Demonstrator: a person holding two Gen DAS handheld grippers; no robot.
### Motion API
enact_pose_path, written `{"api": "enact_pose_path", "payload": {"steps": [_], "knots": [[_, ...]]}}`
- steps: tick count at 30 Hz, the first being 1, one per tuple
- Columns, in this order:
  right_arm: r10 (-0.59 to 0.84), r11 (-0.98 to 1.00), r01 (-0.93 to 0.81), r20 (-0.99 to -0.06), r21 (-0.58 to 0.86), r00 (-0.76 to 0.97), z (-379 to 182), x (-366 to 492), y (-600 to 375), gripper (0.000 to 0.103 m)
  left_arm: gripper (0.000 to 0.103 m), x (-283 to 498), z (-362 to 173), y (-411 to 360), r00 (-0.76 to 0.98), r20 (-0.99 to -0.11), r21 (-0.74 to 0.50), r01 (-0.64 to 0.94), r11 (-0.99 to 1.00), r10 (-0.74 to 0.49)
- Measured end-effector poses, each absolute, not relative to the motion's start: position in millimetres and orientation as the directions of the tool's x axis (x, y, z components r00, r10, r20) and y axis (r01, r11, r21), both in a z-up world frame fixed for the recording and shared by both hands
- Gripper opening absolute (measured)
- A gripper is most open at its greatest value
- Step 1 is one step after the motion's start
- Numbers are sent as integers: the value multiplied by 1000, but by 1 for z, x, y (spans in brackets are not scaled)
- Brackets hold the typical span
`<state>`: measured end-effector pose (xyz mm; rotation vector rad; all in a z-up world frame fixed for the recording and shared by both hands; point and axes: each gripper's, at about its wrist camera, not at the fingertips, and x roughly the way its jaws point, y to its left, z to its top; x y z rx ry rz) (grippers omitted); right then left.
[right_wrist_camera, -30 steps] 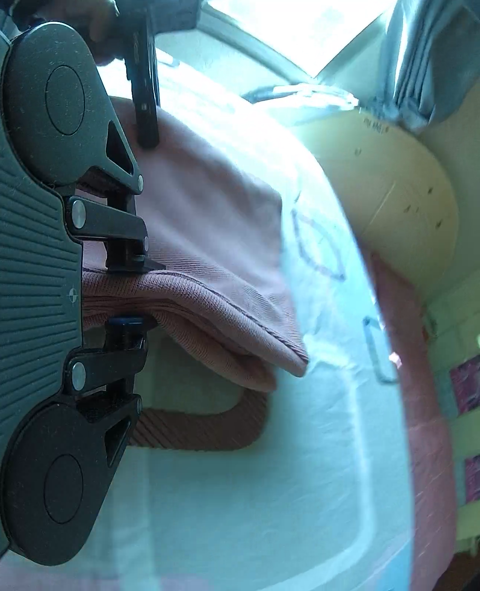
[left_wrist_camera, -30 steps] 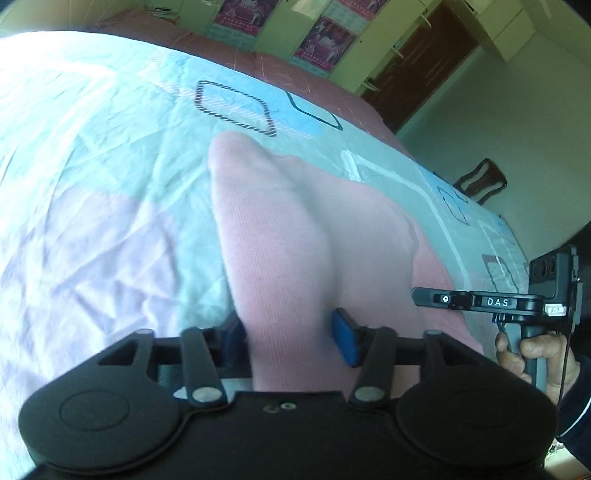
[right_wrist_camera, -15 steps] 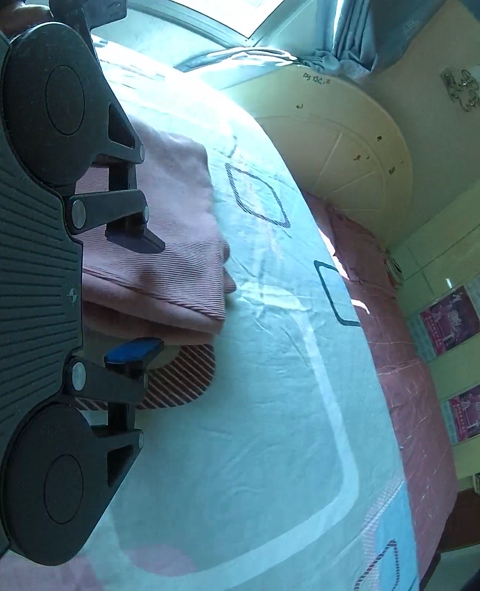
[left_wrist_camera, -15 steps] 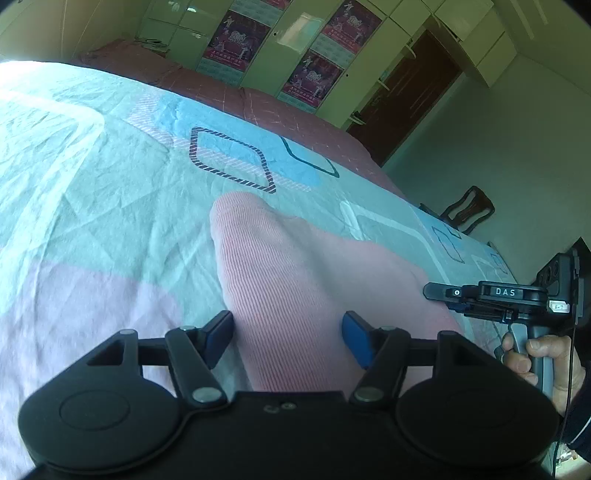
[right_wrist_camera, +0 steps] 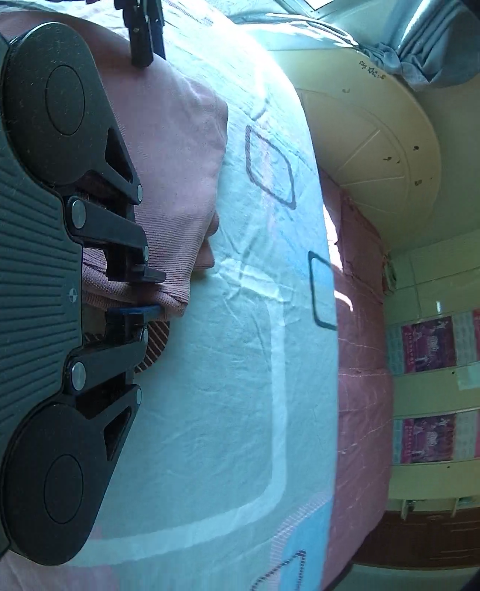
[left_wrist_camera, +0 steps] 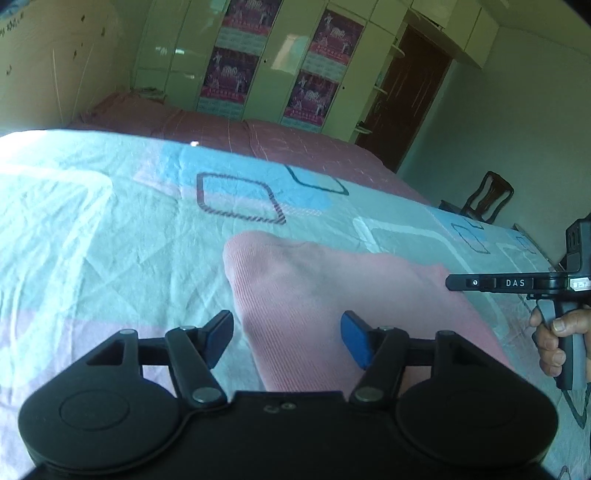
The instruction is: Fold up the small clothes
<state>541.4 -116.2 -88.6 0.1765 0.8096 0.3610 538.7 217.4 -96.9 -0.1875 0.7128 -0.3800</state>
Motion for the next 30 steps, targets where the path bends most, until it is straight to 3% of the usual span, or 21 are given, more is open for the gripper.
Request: {"api": "enact_pose_path", "payload": {"steps": [1, 2, 6, 8, 12, 16, 19, 23, 30], "knots": [[404, 915, -283, -663, 288, 630, -81, 533, -112, 10, 50, 531, -87, 214, 701, -582, -294, 291, 910, -413], [413, 910, -313, -663, 272, 625, -77, 527, -107, 9, 47, 527, -81, 209, 699, -576, -286, 313, 906, -424], [376, 916, -362, -680, 171, 630, -85, 521, -88, 9, 47, 537, -84, 171, 651, -647, -168, 385, 907, -396], [280, 948, -301, -725, 104, 629, -101, 530, -89, 10, 47, 548, -102, 159, 614, -698, -147, 381, 913, -369], [103, 989, -145, -760, 11, 642, -117, 534, -109, 10, 47, 542, -107, 156, 620, -704, -122, 376, 918, -347], [227, 972, -203, -666, 115, 711, -91, 508, -117, 10, 47, 538, -107, 157, 627, -701, -118, 369, 922, -340], [359, 927, -334, -666, 171, 655, -91, 503, -103, 10, 48, 538, -105, 150, 632, -706, -97, 360, 928, -319], [287, 931, -357, -743, 69, 605, -115, 507, -88, 10, 48, 537, -104, 144, 636, -712, -65, 363, 930, -298], [369, 913, -381, -697, 147, 615, -89, 489, -102, 13, 47, 504, -79, 140, 660, -685, -48, 381, 923, -308]]}}
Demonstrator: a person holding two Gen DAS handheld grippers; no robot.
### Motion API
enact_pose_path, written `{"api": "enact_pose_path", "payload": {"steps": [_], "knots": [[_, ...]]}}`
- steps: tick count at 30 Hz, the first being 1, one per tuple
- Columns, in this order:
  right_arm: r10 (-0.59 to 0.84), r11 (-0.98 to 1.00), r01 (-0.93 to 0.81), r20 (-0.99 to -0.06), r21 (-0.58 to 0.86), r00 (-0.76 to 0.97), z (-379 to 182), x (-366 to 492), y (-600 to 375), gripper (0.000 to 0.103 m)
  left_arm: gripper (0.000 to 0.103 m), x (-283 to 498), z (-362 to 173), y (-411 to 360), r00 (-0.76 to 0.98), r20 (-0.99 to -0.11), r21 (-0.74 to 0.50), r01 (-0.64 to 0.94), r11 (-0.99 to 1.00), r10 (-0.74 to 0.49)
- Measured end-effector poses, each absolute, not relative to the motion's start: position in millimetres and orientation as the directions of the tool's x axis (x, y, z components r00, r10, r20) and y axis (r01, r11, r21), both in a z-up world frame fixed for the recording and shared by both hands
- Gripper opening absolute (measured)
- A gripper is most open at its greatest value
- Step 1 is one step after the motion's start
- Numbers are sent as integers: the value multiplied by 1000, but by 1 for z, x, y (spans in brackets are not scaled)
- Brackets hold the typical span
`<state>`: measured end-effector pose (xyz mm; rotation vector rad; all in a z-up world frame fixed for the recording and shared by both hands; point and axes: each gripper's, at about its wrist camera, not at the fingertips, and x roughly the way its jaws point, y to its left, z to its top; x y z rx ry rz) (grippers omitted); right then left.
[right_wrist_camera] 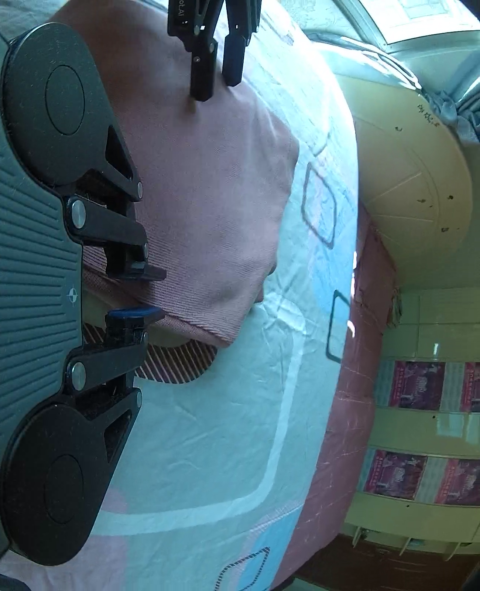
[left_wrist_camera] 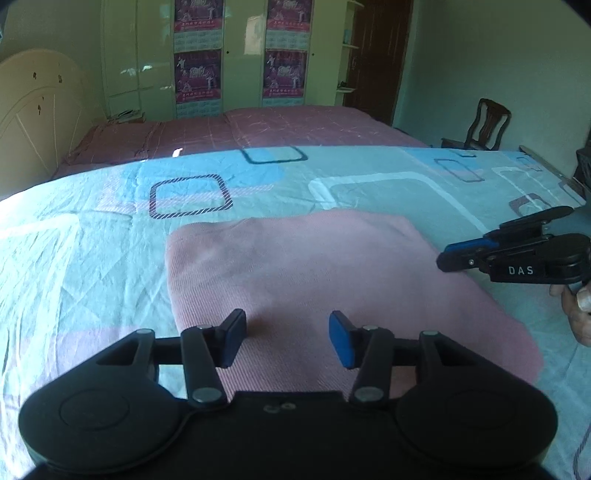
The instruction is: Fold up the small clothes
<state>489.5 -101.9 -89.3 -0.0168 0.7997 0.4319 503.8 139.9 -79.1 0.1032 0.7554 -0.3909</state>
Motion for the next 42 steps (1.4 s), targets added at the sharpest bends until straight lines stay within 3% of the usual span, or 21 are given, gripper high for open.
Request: {"api": "enact_pose_path", "payload": {"steps": [4, 9, 11, 17, 20, 33, 35, 36, 37, 38, 39, 40, 41, 42], "knots": [[470, 846, -504, -693, 176, 546, -81, 447, -93, 13, 45, 461, -83, 132, 643, -697, -29, 418, 908, -318], [329, 864, -504, -757, -1, 565, -110, 407, -96, 13, 45, 418, -100, 136, 658, -701, -2, 382, 924, -274], [335, 871, -490, -754, 19, 566, -114, 404, -103, 18, 46, 407, -101, 136, 666, -699, 1, 366, 931, -261], [354, 877, -479, -725, 39, 590, -99, 391, -95, 18, 46, 399, -98, 131, 686, -691, 1, 317, 949, -228], [293, 880, -474, -768, -16, 569, -118, 389, -92, 18, 45, 392, -102, 132, 690, -691, -8, 290, 957, -215], [389, 917, -317, -719, 241, 576, -96, 358, -130, 19, 47, 364, -99, 134, 689, -711, 1, 204, 979, -143], [385, 919, -315, -713, 238, 586, -88, 342, -135, 19, 51, 354, -95, 132, 699, -704, 2, 185, 983, -130], [387, 919, -310, -705, 243, 594, -84, 334, -139, 19, 69, 346, -91, 130, 719, -685, 4, 165, 986, -117], [383, 922, -303, -698, 243, 605, -80, 326, -142, 19, 97, 337, -87, 128, 751, -655, 13, 126, 992, -87], [369, 928, -287, -693, 237, 619, -77, 317, -144, 22, 103, 327, -82, 126, 785, -617, 20, 92, 996, -60], [350, 936, -267, -691, 230, 632, -74, 311, -146, 64, 102, 318, -78, 123, 803, -594, 19, 86, 996, -58], [330, 944, -247, -675, 220, 660, -71, 301, -149, 94, 102, 314, -74, 119, 802, -594, 15, 89, 996, -63], [329, 944, -252, -644, 212, 690, -70, 292, -151, 103, 102, 309, -72, 116, 802, -594, 9, 85, 996, -63], [323, 946, -254, -645, 201, 693, -69, 287, -151, 103, 102, 302, -70, 113, 805, -590, 2, 85, 996, -67]]}}
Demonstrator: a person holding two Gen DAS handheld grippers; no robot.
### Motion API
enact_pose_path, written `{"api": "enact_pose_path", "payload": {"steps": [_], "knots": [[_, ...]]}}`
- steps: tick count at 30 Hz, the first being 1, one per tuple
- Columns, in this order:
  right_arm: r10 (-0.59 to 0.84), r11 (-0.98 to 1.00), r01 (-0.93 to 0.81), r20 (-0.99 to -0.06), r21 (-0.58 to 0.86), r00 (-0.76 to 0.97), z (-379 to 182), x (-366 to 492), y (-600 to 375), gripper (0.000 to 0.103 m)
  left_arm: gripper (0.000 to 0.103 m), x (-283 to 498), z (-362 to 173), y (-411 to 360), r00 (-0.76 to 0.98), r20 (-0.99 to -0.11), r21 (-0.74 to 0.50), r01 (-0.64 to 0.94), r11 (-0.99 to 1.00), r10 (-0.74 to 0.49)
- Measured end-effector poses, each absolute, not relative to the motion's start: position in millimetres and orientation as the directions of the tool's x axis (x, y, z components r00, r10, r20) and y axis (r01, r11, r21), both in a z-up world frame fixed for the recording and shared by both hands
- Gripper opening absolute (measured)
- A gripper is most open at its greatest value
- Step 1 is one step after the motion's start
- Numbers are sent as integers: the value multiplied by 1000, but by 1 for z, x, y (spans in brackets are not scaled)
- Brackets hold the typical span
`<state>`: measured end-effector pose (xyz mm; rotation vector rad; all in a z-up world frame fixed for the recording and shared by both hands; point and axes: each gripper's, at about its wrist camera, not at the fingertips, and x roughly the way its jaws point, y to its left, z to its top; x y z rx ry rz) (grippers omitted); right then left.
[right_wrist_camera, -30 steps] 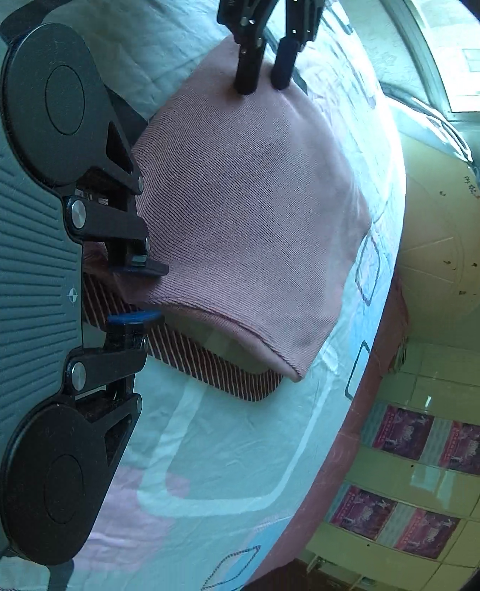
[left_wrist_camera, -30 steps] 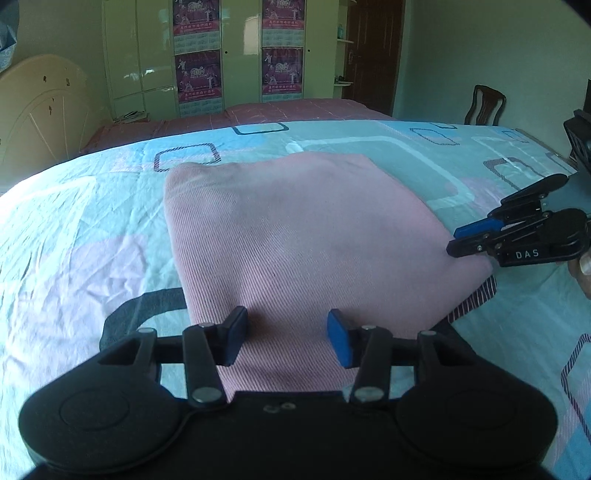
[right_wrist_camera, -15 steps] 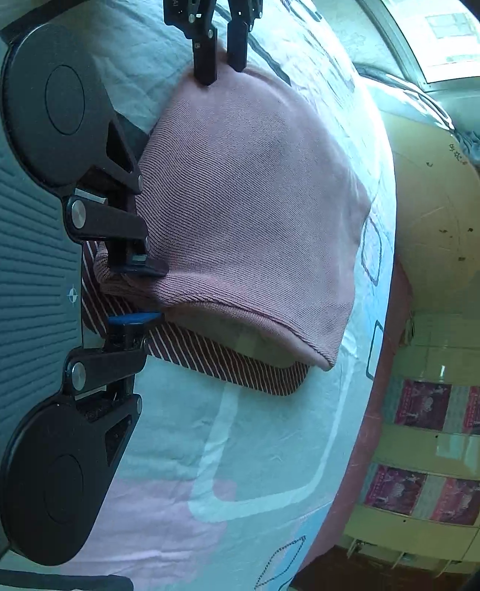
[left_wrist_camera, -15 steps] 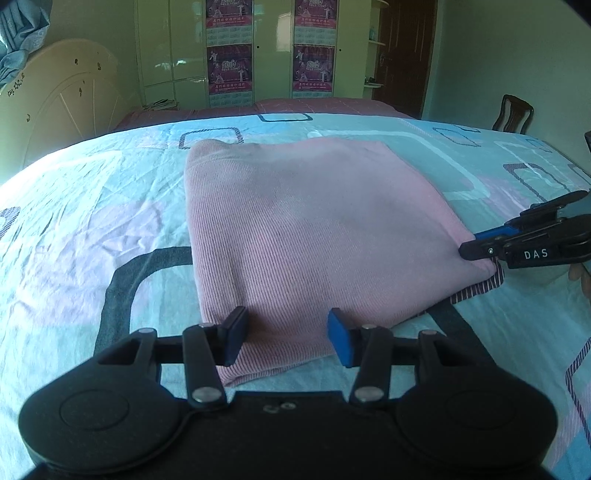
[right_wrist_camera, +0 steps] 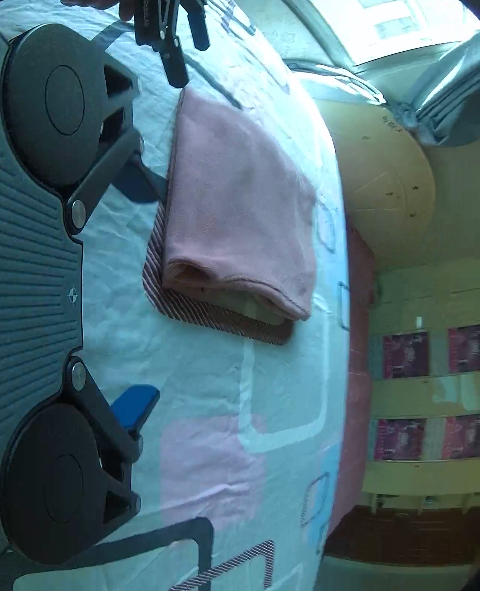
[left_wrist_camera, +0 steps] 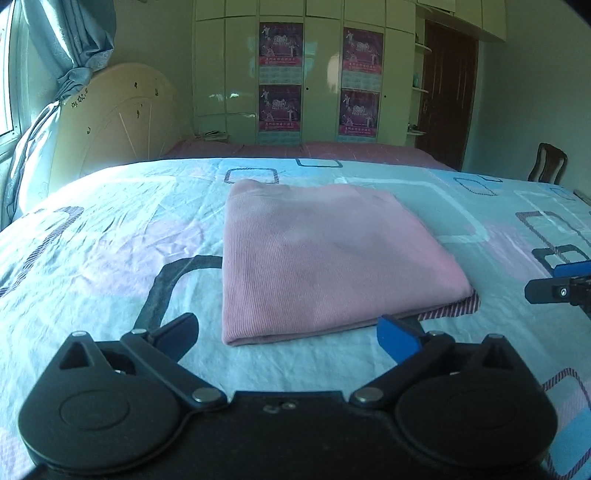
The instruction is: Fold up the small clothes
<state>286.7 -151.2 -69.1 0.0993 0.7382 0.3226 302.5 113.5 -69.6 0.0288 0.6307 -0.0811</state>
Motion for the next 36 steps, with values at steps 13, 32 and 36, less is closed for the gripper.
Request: {"api": "enact_pose_path", "payload": {"steps": [13, 32, 36], "knots": [[259, 964, -162, -608, 211, 750, -24, 184, -162, 103, 102, 200, -23, 78, 823, -558, -34, 100, 994, -102], [221, 973, -148, -557, 175, 801, 15, 41, -179, 103, 102, 87, 28, 52, 861, -505, -36, 51, 998, -62], [220, 974, -151, -532, 171, 817, 25, 37, -180, 103, 102, 82, 30, 51, 872, -487, -20, 56, 998, -58]]}}
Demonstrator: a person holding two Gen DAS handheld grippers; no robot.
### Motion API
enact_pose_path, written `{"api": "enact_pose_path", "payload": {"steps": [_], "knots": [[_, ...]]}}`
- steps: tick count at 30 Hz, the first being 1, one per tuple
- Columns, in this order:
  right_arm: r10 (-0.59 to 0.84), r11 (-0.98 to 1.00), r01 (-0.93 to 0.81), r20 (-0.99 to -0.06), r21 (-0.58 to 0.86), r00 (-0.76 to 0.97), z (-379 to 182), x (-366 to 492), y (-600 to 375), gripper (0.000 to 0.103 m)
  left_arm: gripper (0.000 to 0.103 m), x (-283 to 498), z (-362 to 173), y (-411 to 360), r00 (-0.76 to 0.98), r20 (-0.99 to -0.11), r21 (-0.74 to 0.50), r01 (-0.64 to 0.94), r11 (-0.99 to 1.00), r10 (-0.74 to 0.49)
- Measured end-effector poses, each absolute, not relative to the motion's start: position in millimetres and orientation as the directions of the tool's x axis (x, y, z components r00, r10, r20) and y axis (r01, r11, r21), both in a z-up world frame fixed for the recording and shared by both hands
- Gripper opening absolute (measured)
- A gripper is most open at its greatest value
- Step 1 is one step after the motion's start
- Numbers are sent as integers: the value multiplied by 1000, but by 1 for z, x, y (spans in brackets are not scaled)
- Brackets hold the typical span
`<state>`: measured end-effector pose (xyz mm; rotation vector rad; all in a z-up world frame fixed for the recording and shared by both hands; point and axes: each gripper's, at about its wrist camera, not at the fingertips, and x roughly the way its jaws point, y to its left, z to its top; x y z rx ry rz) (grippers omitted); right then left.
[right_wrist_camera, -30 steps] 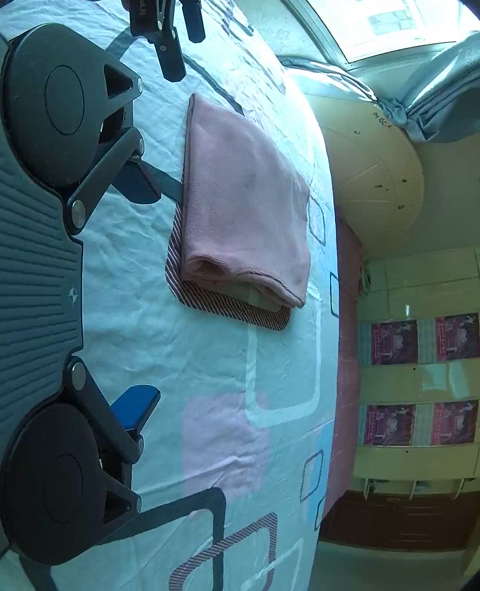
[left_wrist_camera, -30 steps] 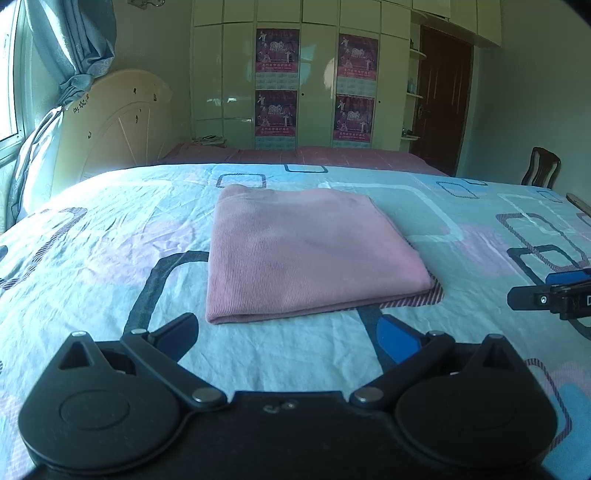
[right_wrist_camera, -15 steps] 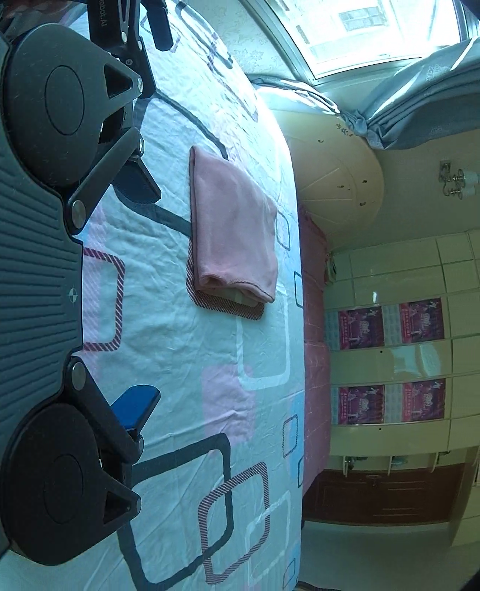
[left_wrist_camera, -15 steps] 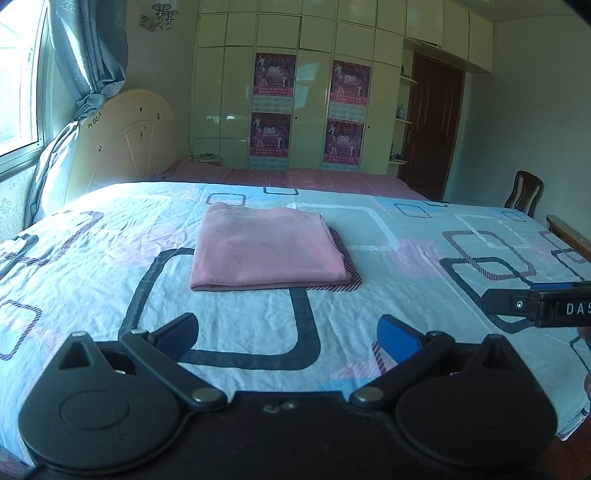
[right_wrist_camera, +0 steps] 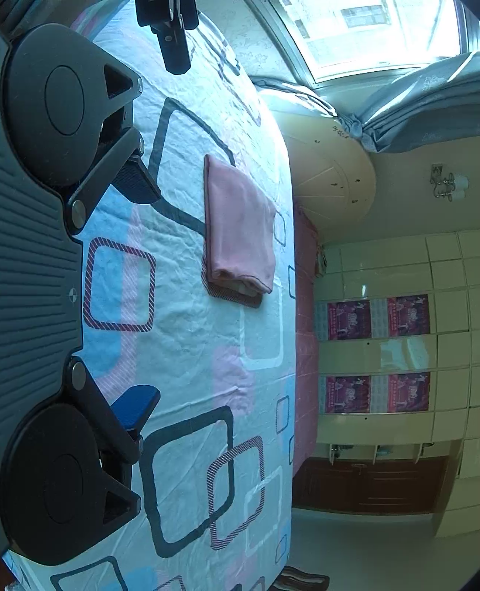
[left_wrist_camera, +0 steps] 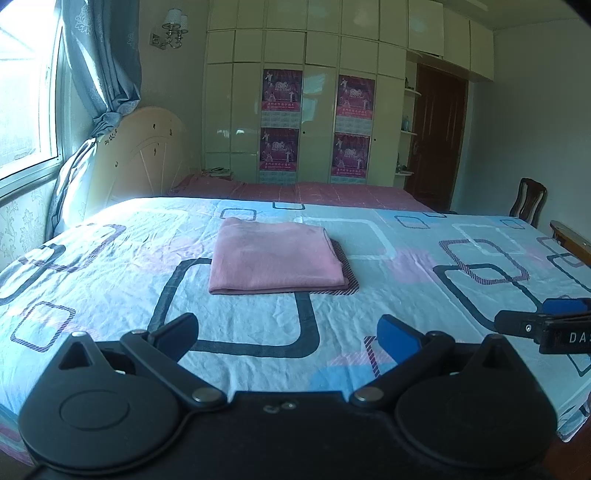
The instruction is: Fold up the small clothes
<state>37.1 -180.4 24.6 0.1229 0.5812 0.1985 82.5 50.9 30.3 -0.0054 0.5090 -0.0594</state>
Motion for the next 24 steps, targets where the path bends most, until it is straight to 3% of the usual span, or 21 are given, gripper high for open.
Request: {"api": "enact_pose_path", "payload": {"steps": [24], "knots": [[239, 971, -194, -502, 142, 831, 38, 36, -178, 103, 102, 79, 36, 49, 889, -454, -7, 62, 998, -59]]}}
